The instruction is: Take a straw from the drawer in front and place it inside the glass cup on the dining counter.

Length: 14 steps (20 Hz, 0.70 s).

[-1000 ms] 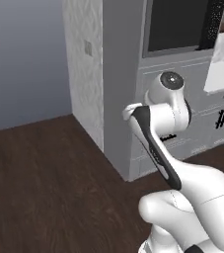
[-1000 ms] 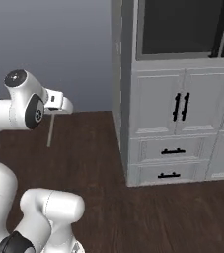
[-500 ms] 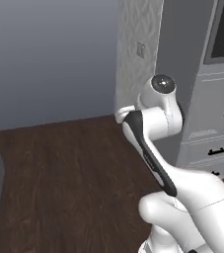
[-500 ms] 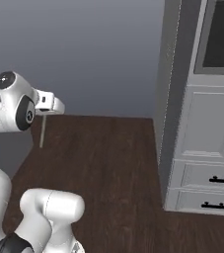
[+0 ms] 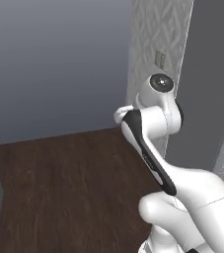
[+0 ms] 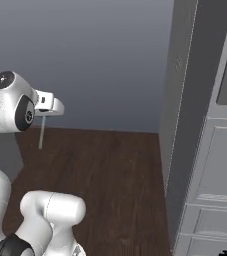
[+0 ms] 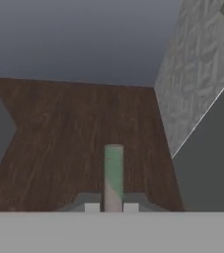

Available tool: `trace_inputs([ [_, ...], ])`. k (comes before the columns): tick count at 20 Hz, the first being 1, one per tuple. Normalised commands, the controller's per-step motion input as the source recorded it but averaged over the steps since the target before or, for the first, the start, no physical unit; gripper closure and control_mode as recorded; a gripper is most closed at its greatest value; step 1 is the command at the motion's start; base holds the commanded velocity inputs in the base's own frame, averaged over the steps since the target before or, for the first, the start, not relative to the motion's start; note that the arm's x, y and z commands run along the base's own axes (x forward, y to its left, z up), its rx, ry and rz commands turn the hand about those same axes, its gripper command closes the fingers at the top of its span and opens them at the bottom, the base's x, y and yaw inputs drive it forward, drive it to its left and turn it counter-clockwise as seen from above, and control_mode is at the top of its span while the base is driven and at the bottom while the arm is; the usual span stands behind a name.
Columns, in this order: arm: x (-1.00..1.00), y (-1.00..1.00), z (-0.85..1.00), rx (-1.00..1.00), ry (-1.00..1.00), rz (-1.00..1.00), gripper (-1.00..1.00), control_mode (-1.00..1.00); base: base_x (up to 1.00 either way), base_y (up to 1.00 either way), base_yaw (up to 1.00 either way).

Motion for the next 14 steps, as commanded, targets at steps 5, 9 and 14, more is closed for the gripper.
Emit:
trace_inputs([
  [5,0.00,0.00,0.00,0.00,0.00,0.00,1.00,1.00,1.00,0.24,0.06],
  [9,0.00,0.00,0.00,0.00,0.00,0.00,1.00,1.00,1.00,0.30,0.12],
  [14,0.00,0.00,0.00,0.00,0.00,0.00,1.00,1.00,1.00,0.33,0.26],
])
